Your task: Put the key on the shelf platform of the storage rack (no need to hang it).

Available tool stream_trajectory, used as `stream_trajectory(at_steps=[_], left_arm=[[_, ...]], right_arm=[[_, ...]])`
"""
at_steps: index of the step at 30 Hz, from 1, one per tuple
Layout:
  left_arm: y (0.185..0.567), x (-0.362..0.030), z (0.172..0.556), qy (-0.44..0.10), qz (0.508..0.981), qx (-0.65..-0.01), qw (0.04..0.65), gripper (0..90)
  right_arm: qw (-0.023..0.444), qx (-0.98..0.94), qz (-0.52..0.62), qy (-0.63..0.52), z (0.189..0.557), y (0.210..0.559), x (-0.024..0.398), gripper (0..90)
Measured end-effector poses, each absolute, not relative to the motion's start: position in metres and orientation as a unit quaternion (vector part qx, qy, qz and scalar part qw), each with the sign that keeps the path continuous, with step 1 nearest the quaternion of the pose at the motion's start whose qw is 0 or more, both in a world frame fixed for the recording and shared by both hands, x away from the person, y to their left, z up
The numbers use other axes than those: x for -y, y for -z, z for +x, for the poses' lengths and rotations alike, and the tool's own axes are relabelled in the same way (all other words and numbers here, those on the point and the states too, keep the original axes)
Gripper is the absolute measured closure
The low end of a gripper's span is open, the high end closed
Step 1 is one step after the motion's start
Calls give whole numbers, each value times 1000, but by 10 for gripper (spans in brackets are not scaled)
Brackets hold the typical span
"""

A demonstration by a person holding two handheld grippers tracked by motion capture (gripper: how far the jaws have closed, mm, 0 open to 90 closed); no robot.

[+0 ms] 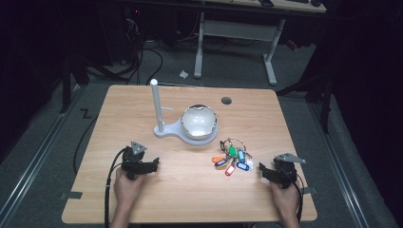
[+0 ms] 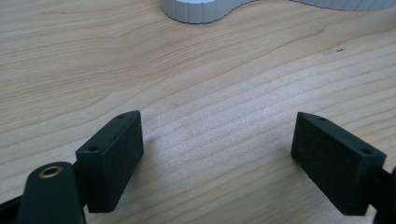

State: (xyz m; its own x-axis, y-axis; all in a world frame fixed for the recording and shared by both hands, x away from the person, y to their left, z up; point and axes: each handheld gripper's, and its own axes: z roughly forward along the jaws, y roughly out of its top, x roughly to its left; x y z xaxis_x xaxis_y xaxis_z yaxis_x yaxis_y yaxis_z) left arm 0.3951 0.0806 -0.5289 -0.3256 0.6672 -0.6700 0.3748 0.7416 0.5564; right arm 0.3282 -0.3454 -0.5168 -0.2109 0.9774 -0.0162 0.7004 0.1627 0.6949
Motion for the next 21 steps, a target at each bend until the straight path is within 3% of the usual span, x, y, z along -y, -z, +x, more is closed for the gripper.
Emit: stream_trajectory(at_steps=[15, 21], left_arm=[[529, -81, 395, -152, 326, -800, 481, 173], [529, -81, 395, -152, 326, -800, 481, 173]], right_arm=[[243, -719, 586, -284, 326, 516, 343, 347], [224, -726, 581, -291, 324, 514, 340, 396]])
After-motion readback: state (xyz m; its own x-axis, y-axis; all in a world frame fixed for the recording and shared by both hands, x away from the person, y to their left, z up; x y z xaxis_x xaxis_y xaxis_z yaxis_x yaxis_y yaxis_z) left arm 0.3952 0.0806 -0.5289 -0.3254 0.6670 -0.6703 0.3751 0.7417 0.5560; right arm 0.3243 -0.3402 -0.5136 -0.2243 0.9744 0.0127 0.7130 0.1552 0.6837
